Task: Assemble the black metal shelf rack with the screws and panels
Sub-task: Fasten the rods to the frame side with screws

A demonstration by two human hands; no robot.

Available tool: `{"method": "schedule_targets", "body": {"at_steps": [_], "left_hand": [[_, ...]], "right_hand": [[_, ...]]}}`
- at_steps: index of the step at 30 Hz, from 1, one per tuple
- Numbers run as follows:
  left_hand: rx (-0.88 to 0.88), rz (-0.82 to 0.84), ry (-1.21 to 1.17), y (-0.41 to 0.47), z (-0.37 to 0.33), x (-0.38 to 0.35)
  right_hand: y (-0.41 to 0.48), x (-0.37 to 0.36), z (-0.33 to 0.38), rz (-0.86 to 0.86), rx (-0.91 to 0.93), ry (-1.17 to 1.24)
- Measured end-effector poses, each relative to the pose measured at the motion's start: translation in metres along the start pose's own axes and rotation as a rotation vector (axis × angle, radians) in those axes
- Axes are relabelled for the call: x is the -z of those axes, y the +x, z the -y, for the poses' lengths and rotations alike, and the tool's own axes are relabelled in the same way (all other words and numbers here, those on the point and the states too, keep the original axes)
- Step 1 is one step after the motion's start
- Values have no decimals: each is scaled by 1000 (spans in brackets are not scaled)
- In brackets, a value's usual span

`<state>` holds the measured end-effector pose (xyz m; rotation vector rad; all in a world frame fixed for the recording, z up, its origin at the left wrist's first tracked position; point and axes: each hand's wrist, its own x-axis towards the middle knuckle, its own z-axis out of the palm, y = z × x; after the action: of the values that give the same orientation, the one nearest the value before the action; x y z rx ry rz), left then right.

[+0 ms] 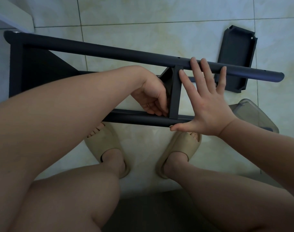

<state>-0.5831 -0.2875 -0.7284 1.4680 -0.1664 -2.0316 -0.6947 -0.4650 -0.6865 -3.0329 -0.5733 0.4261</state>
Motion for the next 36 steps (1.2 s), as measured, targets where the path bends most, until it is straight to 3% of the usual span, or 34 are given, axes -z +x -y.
{"method": "schedule_targets", "body": {"at_steps": [20,28,36], "left_hand": [[-21,22,-42,0,0,-1],[47,9,22,-1,1,1],[-10,36,-39,-2,-1,0]], "right_hand": [[0,0,0,-9,1,1],[0,-2,-1,-11,3,-8],[0,-2,-1,-15,4,-2]]}}
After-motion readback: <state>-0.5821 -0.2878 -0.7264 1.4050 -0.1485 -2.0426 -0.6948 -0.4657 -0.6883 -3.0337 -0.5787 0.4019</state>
